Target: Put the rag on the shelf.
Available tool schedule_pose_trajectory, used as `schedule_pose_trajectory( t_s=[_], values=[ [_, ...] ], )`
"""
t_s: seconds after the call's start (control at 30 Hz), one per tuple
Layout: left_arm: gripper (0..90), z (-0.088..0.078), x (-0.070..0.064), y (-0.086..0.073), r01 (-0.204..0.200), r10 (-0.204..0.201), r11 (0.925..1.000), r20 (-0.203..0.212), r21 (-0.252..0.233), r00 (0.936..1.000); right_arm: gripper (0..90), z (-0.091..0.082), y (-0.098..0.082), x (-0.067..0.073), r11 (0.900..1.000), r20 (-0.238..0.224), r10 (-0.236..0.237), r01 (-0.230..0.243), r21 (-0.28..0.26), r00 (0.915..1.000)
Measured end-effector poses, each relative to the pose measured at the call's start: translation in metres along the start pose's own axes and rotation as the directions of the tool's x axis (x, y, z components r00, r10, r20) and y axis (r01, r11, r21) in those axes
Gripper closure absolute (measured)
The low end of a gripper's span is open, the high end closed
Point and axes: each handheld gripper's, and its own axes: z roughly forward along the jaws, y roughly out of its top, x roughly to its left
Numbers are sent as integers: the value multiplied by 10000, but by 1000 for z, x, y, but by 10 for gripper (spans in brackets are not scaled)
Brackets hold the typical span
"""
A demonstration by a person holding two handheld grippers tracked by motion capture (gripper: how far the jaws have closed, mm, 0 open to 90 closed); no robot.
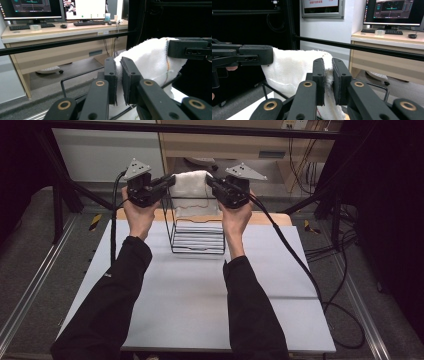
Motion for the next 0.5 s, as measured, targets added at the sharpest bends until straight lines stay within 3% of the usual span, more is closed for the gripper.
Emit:
schedule_pose_trajectory(
  t_s=[0.2, 0.5],
  values=[
    [827, -6, -3, -3, -9, 7, 10000, 163, 82, 9999, 816, -5, -3, 2, 9999, -114, 115, -114, 82, 9999],
    [825, -14, -10, -8, -123, 114, 9996, 359, 249, 9993, 812, -17, -5, 5, 9997, -220, -70, 75, 222, 9997]
  ],
)
